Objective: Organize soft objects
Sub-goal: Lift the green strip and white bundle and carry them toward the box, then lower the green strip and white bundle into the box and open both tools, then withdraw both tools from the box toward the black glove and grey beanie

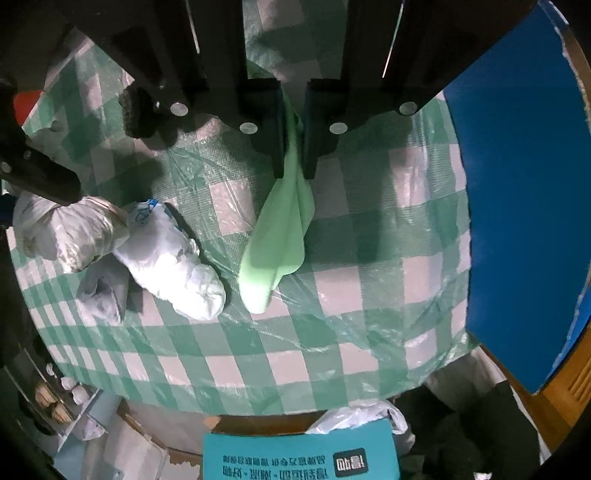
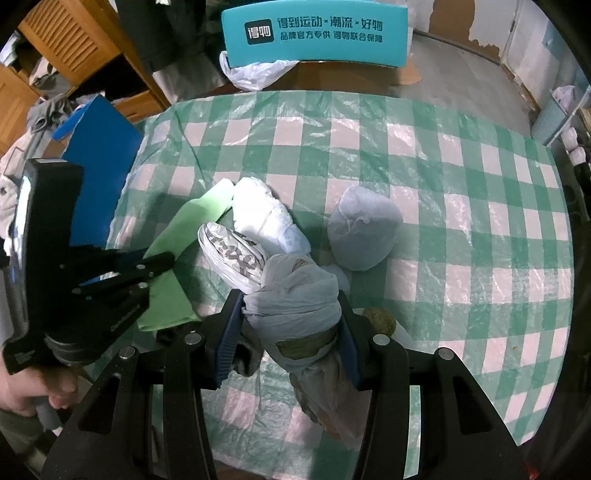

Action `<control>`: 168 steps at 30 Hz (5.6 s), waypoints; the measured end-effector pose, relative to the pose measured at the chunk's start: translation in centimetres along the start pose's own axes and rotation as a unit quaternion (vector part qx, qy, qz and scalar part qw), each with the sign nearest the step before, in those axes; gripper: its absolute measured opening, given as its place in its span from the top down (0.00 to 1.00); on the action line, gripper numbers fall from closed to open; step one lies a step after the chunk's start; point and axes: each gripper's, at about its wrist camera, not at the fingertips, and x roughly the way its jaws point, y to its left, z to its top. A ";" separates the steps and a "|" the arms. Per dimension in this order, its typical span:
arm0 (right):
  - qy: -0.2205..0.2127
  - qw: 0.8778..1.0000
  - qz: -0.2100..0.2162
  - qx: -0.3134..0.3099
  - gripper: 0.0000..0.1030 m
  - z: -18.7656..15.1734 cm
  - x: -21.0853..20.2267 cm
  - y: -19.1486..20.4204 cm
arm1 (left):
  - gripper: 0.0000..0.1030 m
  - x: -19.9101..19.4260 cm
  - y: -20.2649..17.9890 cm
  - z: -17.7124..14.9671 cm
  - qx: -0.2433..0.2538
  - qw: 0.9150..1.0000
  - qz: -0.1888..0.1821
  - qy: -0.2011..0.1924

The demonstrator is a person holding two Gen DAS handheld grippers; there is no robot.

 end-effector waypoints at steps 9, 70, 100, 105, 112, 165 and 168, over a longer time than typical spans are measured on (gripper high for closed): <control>-0.024 1.000 0.003 -0.005 0.53 0.4 -1.5 1.0 | 0.92 -3.4 1.0 -0.8 0.000 0.999 0.001 -0.032; -0.123 0.983 0.064 -0.122 0.53 4.0 -10.1 18.5 | 0.92 -17.3 12.1 -6.8 -0.061 0.983 0.024 -0.172; -0.078 0.978 0.097 -0.169 0.53 6.6 -5.8 29.1 | 0.92 -14.8 23.0 -9.2 -0.179 0.972 0.043 -0.143; -0.066 0.979 0.103 -0.163 0.53 6.8 -4.9 29.8 | 0.92 -14.2 24.0 -9.4 -0.196 0.971 0.036 -0.135; -0.051 0.981 0.111 -0.153 0.53 7.2 -3.9 30.0 | 0.85 -13.8 24.4 -9.5 -0.207 0.970 0.033 -0.123; -0.064 0.997 0.020 -0.040 0.26 4.1 -4.9 12.5 | 0.31 -14.1 9.6 -5.6 -0.039 0.988 0.071 -0.130; -0.065 0.997 0.019 -0.032 0.26 3.8 -5.0 11.2 | 0.31 -13.8 8.5 -5.2 -0.030 0.989 0.069 -0.125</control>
